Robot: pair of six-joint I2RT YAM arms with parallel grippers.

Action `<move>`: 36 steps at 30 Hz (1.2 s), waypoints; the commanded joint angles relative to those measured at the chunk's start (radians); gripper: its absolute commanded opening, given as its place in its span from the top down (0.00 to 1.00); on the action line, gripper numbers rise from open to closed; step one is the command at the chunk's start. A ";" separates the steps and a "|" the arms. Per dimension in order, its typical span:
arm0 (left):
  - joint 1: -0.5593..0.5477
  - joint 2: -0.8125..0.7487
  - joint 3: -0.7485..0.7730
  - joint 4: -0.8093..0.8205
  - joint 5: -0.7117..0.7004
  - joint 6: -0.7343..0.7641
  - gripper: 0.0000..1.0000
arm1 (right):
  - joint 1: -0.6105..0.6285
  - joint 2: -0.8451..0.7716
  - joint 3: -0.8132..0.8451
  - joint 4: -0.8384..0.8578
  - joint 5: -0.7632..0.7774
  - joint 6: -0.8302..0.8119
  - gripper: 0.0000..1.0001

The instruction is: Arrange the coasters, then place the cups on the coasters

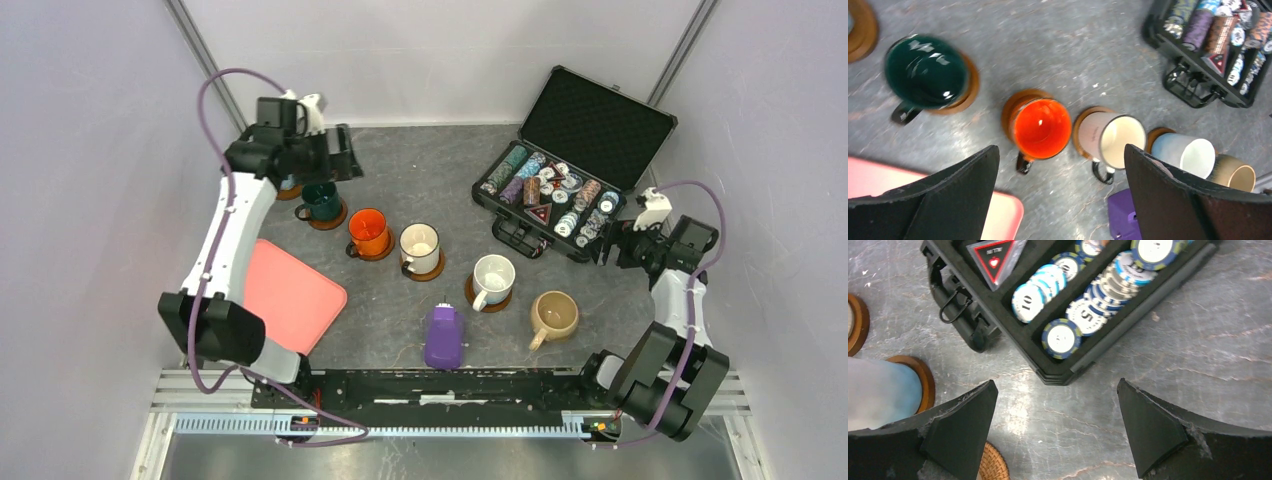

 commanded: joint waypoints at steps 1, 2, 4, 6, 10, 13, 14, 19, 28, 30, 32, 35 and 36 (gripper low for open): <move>0.141 -0.089 -0.065 -0.078 0.147 0.143 0.00 | 0.085 -0.015 0.046 0.009 0.016 -0.012 0.02; 0.171 -0.106 -0.092 -0.078 0.164 0.160 0.00 | 0.120 -0.012 0.065 -0.001 0.027 -0.016 0.02; 0.240 -0.131 -0.134 -0.091 0.174 0.207 0.00 | 0.185 -0.003 0.110 -0.031 0.055 -0.034 0.02; 0.289 -0.149 -0.173 -0.107 0.178 0.276 0.00 | 0.246 0.006 0.156 -0.067 0.091 -0.060 0.02; 0.412 -0.203 -0.281 -0.082 0.236 0.342 0.00 | 0.333 0.005 0.215 -0.127 0.112 -0.121 0.02; 0.471 -0.245 -0.377 -0.045 0.240 0.373 0.00 | 0.388 -0.006 0.218 -0.163 0.139 -0.168 0.02; 0.479 -0.256 -0.407 -0.037 0.234 0.383 0.00 | 0.401 -0.012 0.211 -0.176 0.147 -0.184 0.02; 0.487 -0.307 -0.528 -0.006 0.208 0.435 0.00 | 0.424 -0.070 0.131 -0.165 0.197 -0.214 0.02; 0.486 -0.305 -0.694 0.000 -0.034 0.760 0.00 | 0.424 -0.093 0.071 -0.151 0.203 -0.203 0.02; 0.489 -0.283 -0.733 0.044 -0.064 0.811 0.00 | 0.424 -0.092 0.068 -0.143 0.201 -0.197 0.02; 0.494 -0.262 -0.767 0.114 -0.061 0.865 0.00 | 0.425 -0.090 0.071 -0.140 0.199 -0.193 0.02; 0.499 -0.207 -0.785 0.186 -0.031 0.941 0.00 | 0.425 -0.093 0.069 -0.140 0.201 -0.194 0.02; 0.499 -0.178 -0.782 0.191 -0.020 0.959 0.00 | 0.425 -0.095 0.068 -0.143 0.205 -0.197 0.02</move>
